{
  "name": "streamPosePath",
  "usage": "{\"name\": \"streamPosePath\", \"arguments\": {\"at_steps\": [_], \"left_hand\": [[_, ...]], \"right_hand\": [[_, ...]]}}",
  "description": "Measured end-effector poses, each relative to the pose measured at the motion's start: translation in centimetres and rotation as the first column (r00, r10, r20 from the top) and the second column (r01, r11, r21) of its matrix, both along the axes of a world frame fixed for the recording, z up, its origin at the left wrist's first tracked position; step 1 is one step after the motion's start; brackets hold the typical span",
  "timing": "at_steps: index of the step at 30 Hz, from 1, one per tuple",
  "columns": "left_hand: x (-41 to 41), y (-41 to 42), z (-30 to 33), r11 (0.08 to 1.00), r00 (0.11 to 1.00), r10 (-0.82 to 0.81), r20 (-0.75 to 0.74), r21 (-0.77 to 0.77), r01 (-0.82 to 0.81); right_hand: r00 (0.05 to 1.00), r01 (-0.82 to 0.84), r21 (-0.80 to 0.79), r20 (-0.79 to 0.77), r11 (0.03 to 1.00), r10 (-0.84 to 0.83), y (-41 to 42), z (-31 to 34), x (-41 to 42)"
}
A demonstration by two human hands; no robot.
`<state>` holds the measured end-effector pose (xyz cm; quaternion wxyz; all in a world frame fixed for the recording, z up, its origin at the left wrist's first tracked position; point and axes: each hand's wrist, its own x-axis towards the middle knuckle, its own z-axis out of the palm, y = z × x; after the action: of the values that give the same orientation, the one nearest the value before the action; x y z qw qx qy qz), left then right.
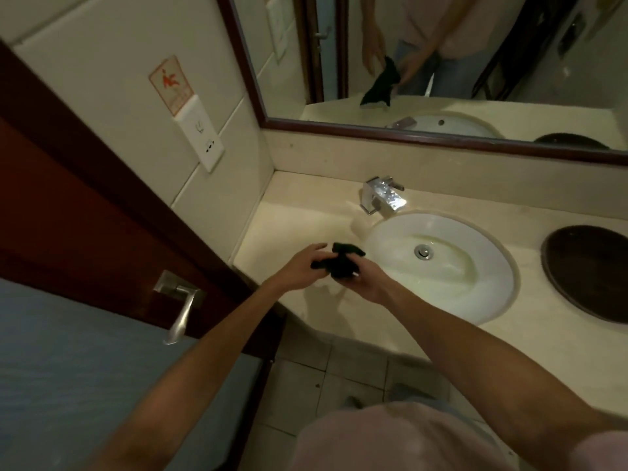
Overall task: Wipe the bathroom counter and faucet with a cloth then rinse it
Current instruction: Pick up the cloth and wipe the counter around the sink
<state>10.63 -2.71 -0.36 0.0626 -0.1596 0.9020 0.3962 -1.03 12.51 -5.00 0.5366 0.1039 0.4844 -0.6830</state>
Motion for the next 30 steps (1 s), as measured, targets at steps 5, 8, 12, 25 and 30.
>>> {"name": "streamPosePath", "arguments": {"at_steps": [5,8,12,25,30], "left_hand": [[2.6,-2.5,-4.4,0.986,0.974,0.165,0.153,-0.053,-0.159],[3.6,-3.5,-6.5,0.954,0.913,0.299,0.278,-0.118,-0.276],[3.9,-3.1,-8.3,0.895,0.785,0.446,0.430,-0.245,-0.374],[4.1,-0.2,-12.5,0.883,0.675,0.470,0.569,-0.316,-0.347],[4.1,0.2,-12.8,0.875,0.689,0.479,0.543,-0.361,-0.324]], "right_hand": [[0.950,0.007,0.418,-0.286,0.908,0.125,-0.1,-2.7,-3.7],[0.624,0.085,0.658,-0.621,0.748,0.474,-0.4,-2.5,-5.9],[0.251,0.131,0.667,-0.738,0.734,0.626,-1.0,-5.2,-8.3],[-0.151,0.108,0.824,-0.540,0.556,0.828,-9.6,-14.4,-11.6],[-0.307,-0.048,0.820,-0.555,0.570,0.773,-17.0,-14.3,-16.7]]}}
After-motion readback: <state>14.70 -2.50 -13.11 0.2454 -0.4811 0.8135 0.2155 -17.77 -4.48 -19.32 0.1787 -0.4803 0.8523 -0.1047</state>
